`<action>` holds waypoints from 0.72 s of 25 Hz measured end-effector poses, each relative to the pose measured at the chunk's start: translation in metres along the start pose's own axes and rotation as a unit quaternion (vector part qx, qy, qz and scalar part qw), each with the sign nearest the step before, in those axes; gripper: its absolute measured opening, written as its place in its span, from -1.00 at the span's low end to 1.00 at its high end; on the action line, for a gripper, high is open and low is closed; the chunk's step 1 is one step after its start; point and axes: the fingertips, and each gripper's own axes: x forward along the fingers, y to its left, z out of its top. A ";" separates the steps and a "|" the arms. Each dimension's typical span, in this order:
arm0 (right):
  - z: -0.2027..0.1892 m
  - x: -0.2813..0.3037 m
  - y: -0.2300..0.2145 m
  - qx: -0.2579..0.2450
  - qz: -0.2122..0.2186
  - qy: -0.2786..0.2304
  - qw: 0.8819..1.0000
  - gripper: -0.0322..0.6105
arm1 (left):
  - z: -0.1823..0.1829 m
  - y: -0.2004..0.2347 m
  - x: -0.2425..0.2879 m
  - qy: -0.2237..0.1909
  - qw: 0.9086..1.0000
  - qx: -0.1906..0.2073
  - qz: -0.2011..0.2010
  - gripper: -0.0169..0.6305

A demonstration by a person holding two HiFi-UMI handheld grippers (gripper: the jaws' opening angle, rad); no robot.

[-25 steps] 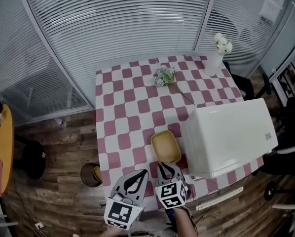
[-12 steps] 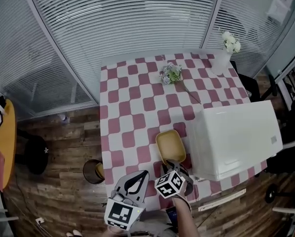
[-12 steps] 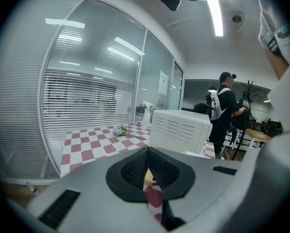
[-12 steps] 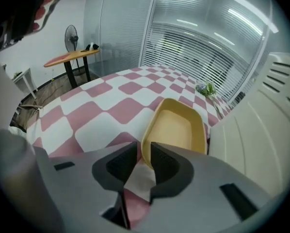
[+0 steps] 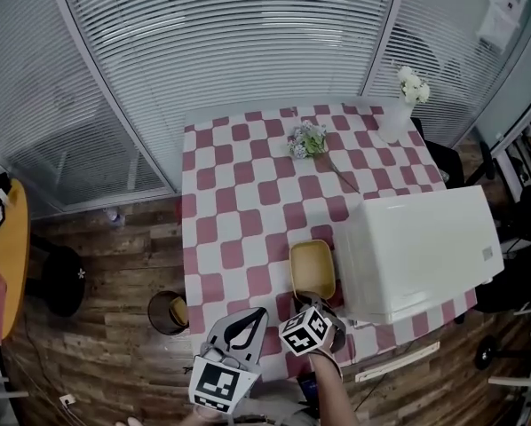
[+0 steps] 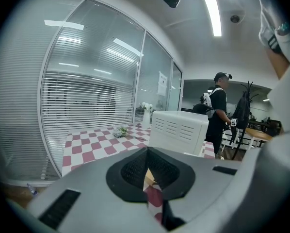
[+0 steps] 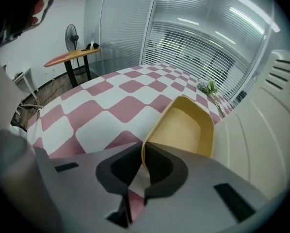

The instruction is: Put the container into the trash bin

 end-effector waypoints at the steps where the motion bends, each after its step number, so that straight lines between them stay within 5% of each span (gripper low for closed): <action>1: 0.002 -0.003 0.001 0.007 0.004 -0.005 1.000 -0.86 | 0.001 0.000 -0.001 -0.002 1.000 0.000 0.000 -0.94; 10: 0.028 -0.043 0.005 0.048 0.022 -0.072 0.996 -0.86 | 0.003 -0.006 -0.006 -0.011 1.000 0.012 -0.001 -0.94; 18: 0.057 -0.094 0.003 0.112 0.036 -0.157 0.981 -0.86 | 0.014 -0.014 -0.010 -0.034 0.999 0.024 -0.002 -0.94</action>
